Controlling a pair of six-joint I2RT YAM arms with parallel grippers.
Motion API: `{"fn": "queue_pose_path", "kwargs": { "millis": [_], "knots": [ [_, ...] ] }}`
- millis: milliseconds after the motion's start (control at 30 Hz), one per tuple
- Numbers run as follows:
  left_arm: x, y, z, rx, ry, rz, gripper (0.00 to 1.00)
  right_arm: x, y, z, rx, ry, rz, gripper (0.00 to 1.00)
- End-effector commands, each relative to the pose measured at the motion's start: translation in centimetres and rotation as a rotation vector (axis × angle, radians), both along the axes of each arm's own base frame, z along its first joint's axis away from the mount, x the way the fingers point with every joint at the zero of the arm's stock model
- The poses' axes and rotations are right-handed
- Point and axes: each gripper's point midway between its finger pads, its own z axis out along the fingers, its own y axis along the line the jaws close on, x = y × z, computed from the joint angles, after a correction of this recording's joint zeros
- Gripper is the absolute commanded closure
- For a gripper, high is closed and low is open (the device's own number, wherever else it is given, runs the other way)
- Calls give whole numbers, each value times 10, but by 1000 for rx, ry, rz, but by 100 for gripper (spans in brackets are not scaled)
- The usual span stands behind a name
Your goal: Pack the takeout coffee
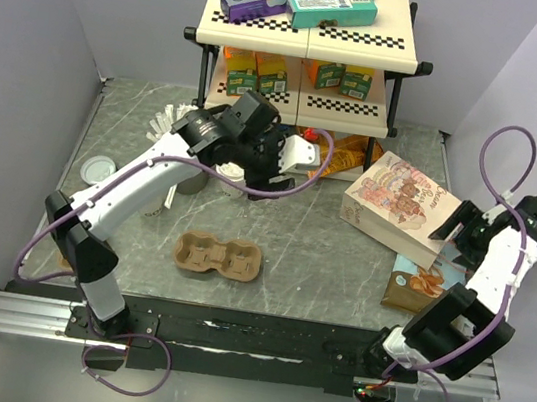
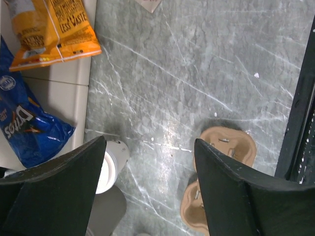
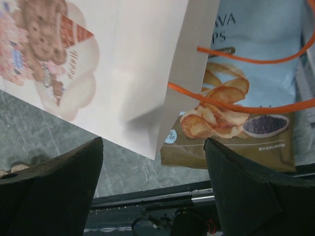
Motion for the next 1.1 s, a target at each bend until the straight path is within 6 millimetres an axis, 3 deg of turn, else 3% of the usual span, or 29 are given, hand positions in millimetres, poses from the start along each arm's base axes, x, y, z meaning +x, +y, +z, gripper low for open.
{"fn": "queue_pose_path", "kwargs": {
  "millis": [0,100,333,733,933,1067],
  "knots": [
    [-4,2,6,12,50,6,22,4,-3,-4,-9,-46,-28,11],
    [-2,-1,13,5,64,13,21,18,-1,0,-14,-138,-4,11],
    [5,-8,9,21,91,31,21,48,2,17,-14,-330,57,15],
    [12,-2,4,57,70,53,21,70,8,21,115,-396,47,39],
    [11,-3,0,64,82,60,21,62,5,14,62,-373,47,27],
    [11,0,-5,87,100,74,21,56,3,-7,65,-309,36,24]
  ]
}}
